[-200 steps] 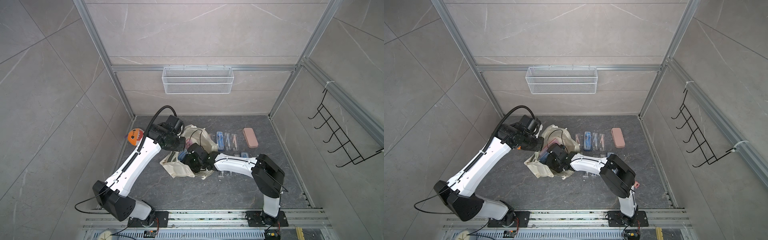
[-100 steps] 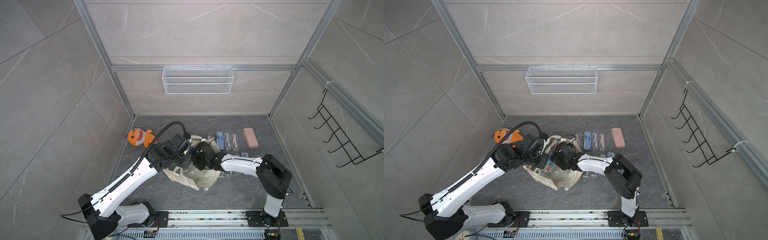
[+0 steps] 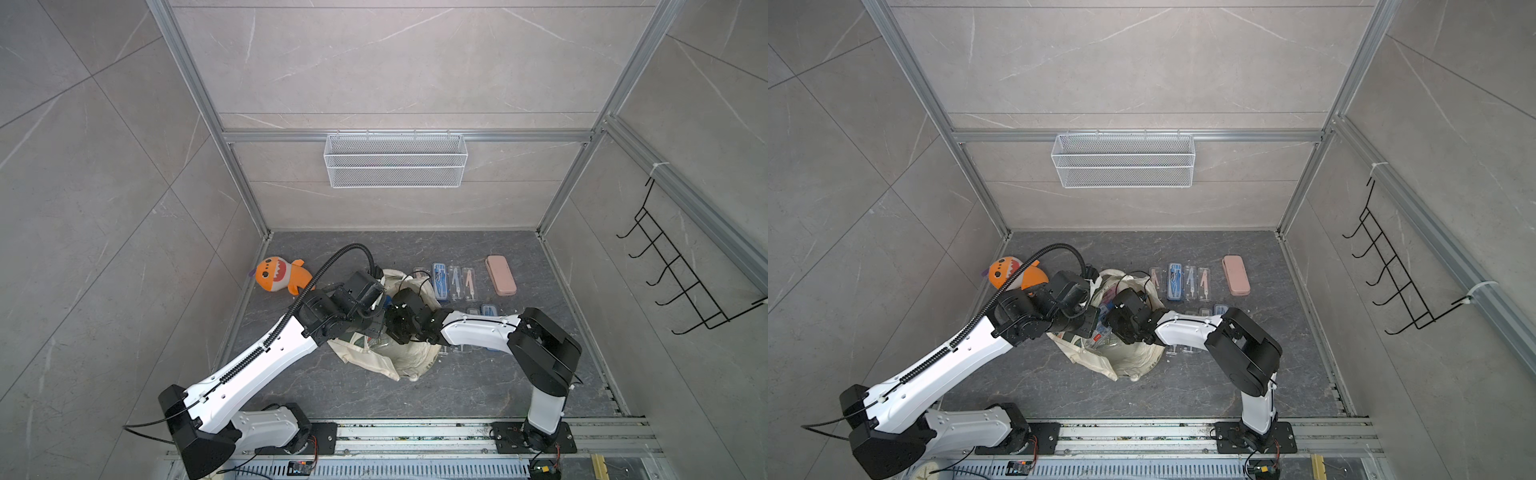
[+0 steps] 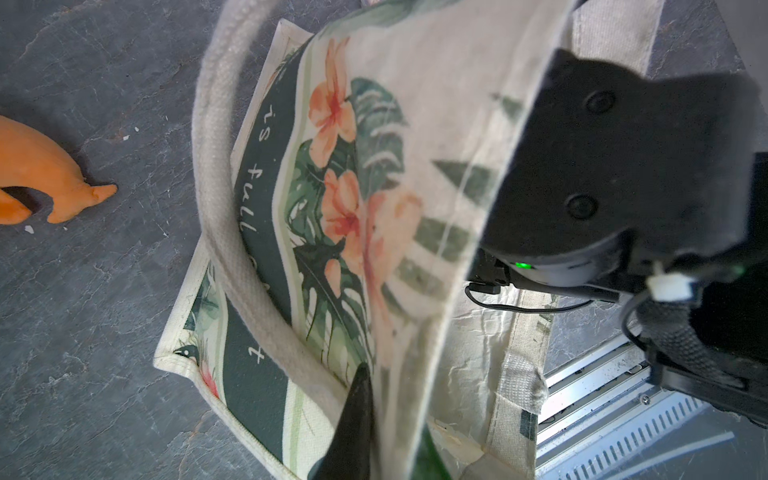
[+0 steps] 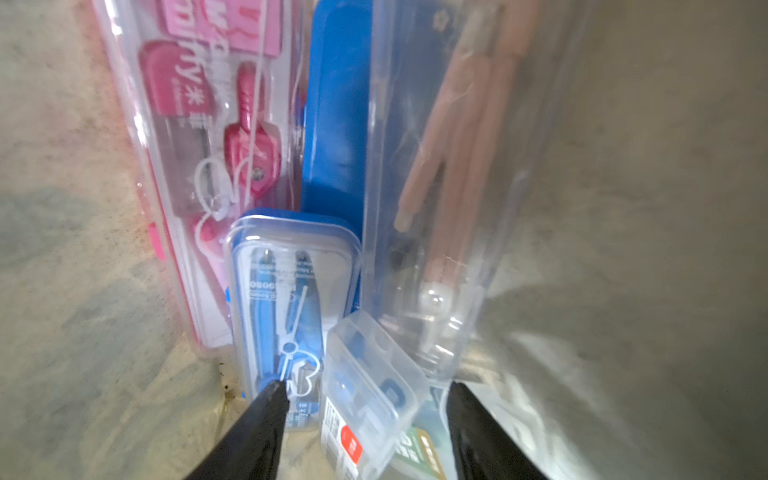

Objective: Take out the compass set from the canvas bag
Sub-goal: Pick up the compass set from the canvas bag.

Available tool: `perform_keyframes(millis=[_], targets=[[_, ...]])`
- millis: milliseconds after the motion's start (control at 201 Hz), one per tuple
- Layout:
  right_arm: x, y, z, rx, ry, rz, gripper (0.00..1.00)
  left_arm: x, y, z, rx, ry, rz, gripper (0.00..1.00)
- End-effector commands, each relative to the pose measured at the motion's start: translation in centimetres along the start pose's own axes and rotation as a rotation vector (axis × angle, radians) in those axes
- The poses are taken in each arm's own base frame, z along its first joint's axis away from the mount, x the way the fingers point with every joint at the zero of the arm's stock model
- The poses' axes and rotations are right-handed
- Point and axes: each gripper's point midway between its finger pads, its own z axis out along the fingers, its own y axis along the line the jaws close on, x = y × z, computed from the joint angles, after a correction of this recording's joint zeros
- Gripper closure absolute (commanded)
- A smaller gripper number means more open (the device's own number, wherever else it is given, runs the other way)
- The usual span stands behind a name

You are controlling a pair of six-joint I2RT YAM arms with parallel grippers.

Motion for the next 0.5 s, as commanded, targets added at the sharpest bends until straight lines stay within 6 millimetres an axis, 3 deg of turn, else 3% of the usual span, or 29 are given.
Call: perform_keyframes(millis=[0, 284, 493], targets=[[0.2, -0.3, 1.1, -0.029, 0.023, 0.030, 0.38, -1.3, -0.8, 0.0, 0.031, -0.050, -0.020, 1.00], [0.7, 0.5, 2.4, -0.073, 0.065, 0.029, 0.47, -0.8, -0.8, 0.1, 0.040, -0.041, -0.034, 1.00], [0.4, 2.1, 1.7, -0.117, 0.058, -0.003, 0.65, -0.4, -0.6, 0.2, 0.037, -0.032, -0.040, 1.00]])
